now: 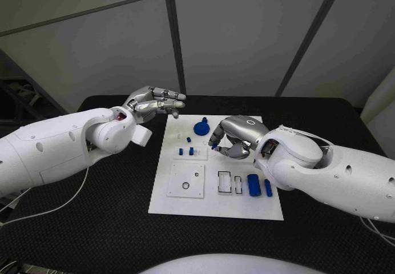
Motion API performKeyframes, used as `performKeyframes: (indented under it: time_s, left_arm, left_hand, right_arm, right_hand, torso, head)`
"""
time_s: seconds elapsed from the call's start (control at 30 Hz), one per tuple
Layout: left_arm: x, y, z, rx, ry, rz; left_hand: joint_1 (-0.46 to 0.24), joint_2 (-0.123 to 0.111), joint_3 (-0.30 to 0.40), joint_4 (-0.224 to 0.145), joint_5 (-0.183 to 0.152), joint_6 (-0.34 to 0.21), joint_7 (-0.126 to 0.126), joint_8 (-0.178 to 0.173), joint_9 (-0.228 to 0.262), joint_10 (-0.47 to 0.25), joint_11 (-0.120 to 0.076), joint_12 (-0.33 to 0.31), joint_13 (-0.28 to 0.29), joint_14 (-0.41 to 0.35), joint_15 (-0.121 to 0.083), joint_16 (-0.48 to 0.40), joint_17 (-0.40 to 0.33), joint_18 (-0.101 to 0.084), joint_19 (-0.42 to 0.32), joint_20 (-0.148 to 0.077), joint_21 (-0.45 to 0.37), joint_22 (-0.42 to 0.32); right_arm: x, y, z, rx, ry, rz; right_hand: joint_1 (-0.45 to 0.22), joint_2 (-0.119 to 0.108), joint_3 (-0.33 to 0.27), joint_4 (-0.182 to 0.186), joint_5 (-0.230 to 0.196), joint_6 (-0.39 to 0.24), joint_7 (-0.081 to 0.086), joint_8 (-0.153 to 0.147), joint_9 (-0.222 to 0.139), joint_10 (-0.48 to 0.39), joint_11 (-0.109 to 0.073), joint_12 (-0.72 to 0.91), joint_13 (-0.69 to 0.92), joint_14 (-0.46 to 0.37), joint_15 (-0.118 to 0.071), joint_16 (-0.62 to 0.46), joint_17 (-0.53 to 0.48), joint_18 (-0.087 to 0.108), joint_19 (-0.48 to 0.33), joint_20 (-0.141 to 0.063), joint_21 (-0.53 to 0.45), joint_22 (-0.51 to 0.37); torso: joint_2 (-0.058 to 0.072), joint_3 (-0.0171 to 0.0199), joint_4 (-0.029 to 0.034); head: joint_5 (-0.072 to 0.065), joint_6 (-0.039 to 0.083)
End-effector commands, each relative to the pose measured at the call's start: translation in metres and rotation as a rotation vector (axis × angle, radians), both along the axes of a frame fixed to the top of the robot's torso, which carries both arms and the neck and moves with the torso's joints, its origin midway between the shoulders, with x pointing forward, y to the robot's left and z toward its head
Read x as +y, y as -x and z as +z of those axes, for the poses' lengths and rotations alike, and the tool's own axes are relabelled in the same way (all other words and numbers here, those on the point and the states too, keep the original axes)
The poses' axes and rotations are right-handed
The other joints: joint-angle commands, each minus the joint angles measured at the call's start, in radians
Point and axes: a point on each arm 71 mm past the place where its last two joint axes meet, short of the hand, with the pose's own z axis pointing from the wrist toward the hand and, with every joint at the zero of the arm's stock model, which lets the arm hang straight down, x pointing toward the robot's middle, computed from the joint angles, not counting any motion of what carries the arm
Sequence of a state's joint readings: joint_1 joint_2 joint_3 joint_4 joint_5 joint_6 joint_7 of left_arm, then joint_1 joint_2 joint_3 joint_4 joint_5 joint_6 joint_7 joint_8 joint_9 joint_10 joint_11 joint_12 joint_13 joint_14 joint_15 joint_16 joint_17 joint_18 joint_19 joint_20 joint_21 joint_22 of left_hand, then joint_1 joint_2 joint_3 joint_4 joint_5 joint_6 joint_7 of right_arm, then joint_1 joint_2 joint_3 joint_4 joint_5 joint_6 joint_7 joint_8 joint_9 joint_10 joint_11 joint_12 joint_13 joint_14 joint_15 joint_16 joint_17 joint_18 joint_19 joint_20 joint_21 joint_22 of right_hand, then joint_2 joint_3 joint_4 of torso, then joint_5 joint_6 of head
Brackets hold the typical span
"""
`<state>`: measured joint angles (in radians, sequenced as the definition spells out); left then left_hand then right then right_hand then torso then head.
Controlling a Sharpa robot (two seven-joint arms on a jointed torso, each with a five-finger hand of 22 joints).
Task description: Assemble the parts on the task board
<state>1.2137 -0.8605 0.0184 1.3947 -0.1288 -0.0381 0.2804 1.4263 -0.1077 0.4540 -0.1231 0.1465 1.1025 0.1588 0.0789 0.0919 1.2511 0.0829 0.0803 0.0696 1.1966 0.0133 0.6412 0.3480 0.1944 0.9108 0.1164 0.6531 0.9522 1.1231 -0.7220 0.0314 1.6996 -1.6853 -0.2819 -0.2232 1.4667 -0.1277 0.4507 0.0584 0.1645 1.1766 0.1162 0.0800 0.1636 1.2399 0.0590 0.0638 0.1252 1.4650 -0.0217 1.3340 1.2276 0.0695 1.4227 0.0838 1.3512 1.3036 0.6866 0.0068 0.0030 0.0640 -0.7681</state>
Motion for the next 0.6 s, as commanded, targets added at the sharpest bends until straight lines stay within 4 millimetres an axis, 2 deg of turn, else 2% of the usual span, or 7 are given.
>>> performKeyframes:
  time_s: [0.03,0.13,0.2,0.33,0.6]
  left_arm:
    - [-0.003,-0.002,0.002,-0.016,0.021,-0.006]
    - [-0.006,-0.003,0.002,-0.016,0.023,-0.008]
    - [-0.009,-0.003,0.002,-0.016,0.025,-0.011]
    - [-0.013,-0.004,0.002,-0.015,0.026,-0.016]
    - [-0.015,-0.005,0.002,-0.012,0.026,-0.019]
  left_hand:
    - [-0.010,0.000,-0.008,0.001,-0.007,0.005,0.002,-0.005,-0.001,0.000,0.008,0.000,0.001,0.007,0.001,-0.004,-0.001,-0.013,-0.003,0.002,-0.001,0.000]
    - [-0.011,0.001,-0.008,0.002,-0.008,0.005,0.002,-0.005,-0.001,0.000,0.008,0.000,0.001,0.007,0.001,-0.005,-0.001,-0.013,-0.003,0.002,-0.001,-0.001]
    - [-0.011,0.001,-0.008,0.002,-0.008,0.005,0.002,-0.005,-0.001,0.000,0.008,0.000,0.001,0.007,0.001,-0.005,-0.001,-0.013,-0.003,0.002,-0.001,-0.001]
    - [-0.012,0.001,-0.009,0.002,-0.009,0.005,0.002,-0.005,-0.001,0.000,0.008,0.000,0.001,0.008,0.001,-0.005,-0.001,-0.013,-0.003,0.002,-0.002,-0.001]
    - [-0.013,0.002,-0.009,0.003,-0.010,0.005,0.002,-0.005,-0.001,0.000,0.008,0.000,0.001,0.008,0.001,-0.005,-0.001,-0.013,-0.003,0.003,-0.003,-0.001]
  right_arm:
    - [0.008,0.004,-0.009,0.046,-0.006,0.033]
    - [0.013,0.006,-0.017,0.069,0.002,0.044]
    - [0.018,0.008,-0.025,0.090,0.008,0.053]
    - [0.024,0.012,-0.035,0.117,0.017,0.065]
    - [0.031,0.015,-0.043,0.141,0.024,0.075]
  right_hand:
    - [-0.008,0.003,0.001,-0.006,0.004,0.002,-0.001,-0.003,0.001,0.004,-0.002,-0.003,-0.002,0.043,-0.004,0.005,-0.001,-0.006,0.005,-0.001,0.002,-0.003]
    - [-0.008,0.003,0.001,-0.006,0.004,0.002,0.000,-0.003,0.000,0.003,-0.002,-0.003,-0.002,0.043,-0.004,0.005,-0.001,-0.006,0.004,-0.001,0.001,-0.004]
    - [-0.008,0.003,0.001,-0.006,0.004,0.001,0.000,-0.003,0.000,0.003,-0.002,-0.003,-0.002,0.043,-0.004,0.004,-0.002,-0.006,0.004,-0.001,0.001,-0.005]
    - [-0.009,0.004,0.001,-0.007,0.004,0.001,0.000,-0.004,0.000,0.003,-0.002,-0.003,-0.003,0.043,-0.004,0.005,-0.001,-0.006,0.003,-0.001,0.000,-0.006]
    - [-0.010,0.005,0.002,-0.007,0.004,0.001,0.000,-0.004,0.000,0.002,-0.001,-0.003,-0.003,0.043,-0.004,0.004,-0.002,-0.005,0.002,-0.001,-0.001,-0.006]
  torso:
    - [0.000,-0.0034,0.0019]
    - [0.000,-0.0037,0.0027]
    - [0.000,-0.0023,0.0017]
    - [0.000,-0.0019,0.0017]
    - [0.000,-0.0011,0.0013]
  head:
    - [0.014,-0.002]
    - [0.019,-0.003]
    - [0.027,-0.007]
    - [0.040,-0.016]
    - [0.053,-0.027]
